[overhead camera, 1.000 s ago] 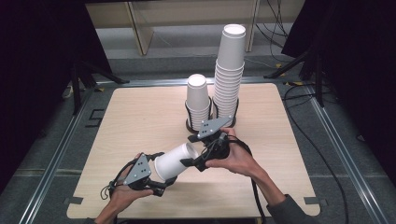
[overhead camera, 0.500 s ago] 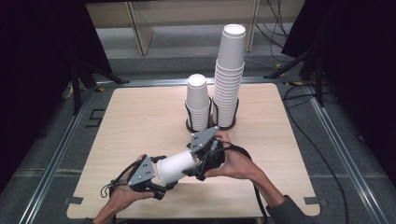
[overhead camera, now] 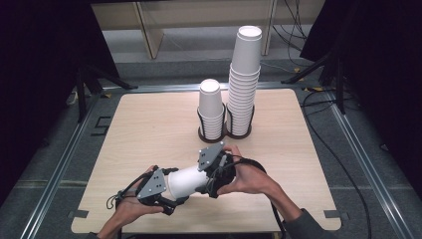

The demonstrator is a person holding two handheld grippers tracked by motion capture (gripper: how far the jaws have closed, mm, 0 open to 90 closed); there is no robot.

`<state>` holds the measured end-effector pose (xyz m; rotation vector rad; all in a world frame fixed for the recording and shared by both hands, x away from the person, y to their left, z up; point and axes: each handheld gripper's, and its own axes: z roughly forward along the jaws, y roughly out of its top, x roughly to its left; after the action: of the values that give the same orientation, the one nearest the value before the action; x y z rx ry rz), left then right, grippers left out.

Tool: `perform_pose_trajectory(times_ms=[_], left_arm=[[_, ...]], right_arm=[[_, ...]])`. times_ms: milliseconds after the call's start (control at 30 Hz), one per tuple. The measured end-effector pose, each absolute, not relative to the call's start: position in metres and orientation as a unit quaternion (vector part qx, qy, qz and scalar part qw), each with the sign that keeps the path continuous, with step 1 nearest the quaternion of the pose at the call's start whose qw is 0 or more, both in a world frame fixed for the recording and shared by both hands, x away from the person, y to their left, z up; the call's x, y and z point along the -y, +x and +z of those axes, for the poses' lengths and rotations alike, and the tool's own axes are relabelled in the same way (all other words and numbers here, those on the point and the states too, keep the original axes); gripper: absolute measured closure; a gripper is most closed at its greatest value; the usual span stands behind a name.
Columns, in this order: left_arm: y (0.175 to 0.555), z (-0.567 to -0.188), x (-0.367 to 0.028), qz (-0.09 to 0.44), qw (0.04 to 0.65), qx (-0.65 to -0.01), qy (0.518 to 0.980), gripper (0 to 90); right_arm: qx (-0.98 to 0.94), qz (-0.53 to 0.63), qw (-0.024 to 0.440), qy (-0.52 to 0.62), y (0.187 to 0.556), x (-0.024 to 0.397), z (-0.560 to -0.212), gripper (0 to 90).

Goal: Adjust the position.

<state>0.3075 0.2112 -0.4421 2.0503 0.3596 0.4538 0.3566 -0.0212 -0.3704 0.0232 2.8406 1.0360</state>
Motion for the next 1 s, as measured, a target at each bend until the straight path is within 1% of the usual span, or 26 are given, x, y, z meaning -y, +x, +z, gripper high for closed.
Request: perform_pose_trajectory(times_ms=[667, 767, 833, 867, 933, 1000], left_arm=[[0.304, -0.441, -0.206, 0.175, 0.458, -0.115, 0.864, 9.9], [0.303, -0.44, -0.206, 0.172, 0.448, -0.108, 0.87, 9.7], [0.304, -0.44, -0.206, 0.177, 0.444, -0.105, 0.872, 9.7], [0.304, -0.441, -0.206, 0.177, 0.446, -0.106, 0.871, 9.4], [0.304, -0.441, -0.207, 0.172, 0.453, -0.11, 0.868, 8.7], [0.305, -0.444, -0.208, 0.168, 0.483, -0.12, 0.851, 6.3]], right_arm=[[-0.954, 0.296, 0.034, -0.036, 0.352, 0.007, -0.391, 18.6], [-0.957, 0.282, 0.046, -0.055, 0.353, 0.005, -0.393, 19.6], [-0.957, 0.283, 0.041, -0.046, 0.351, 0.005, -0.394, 20.0], [-0.957, 0.283, 0.034, -0.045, 0.351, 0.004, -0.394, 20.5], [-0.957, 0.284, 0.039, -0.048, 0.351, 0.004, -0.394, 20.8], [-0.956, 0.283, 0.051, -0.062, 0.354, 0.007, -0.394, 21.1]])
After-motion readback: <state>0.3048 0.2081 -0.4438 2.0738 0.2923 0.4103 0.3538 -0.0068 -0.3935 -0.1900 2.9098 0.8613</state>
